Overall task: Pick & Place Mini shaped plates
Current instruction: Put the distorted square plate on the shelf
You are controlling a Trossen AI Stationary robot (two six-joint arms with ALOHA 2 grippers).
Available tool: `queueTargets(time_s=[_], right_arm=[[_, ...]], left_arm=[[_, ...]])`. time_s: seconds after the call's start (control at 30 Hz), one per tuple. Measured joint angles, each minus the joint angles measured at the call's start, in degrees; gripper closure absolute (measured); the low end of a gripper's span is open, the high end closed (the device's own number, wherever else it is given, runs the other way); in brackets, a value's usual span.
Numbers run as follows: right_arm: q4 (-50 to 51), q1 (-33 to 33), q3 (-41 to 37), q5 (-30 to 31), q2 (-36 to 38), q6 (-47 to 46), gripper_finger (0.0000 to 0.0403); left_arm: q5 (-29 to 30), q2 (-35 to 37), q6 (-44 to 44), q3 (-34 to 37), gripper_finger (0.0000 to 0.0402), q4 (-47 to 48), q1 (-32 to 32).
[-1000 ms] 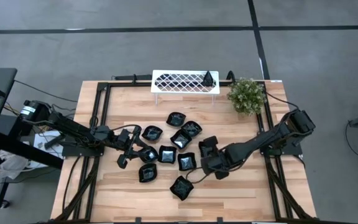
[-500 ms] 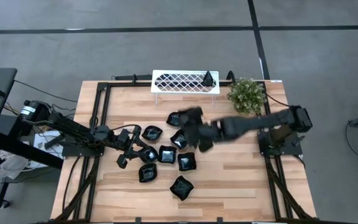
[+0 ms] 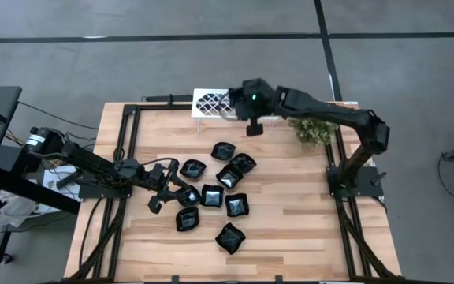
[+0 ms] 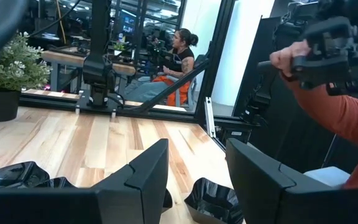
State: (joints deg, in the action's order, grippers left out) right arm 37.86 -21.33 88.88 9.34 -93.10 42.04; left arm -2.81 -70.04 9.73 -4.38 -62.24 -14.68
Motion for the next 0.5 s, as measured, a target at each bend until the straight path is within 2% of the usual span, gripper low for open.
queueTargets(time_s=[0.17, 0.3, 0.5], right_arm=[[-0.3, -3.1, -0.1, -2.4, -0.1, 0.0, 0.0403], [1.1, -3.0, -0.3, -4.1, -1.9, -1.6, 0.0403], [0.6, -1.5, -0.2, 0.0, -5.5, 0.0, 0.0403]], left_arm=[[0.0, 0.0, 0.0, 0.0, 0.0238, 0.0, 0.0], [0.0, 0.0, 0.0, 0.0, 0.0238, -0.2, 0.0], [0.0, 0.3, 0.0, 0.0, 0.0238, -0.8, 0.0]])
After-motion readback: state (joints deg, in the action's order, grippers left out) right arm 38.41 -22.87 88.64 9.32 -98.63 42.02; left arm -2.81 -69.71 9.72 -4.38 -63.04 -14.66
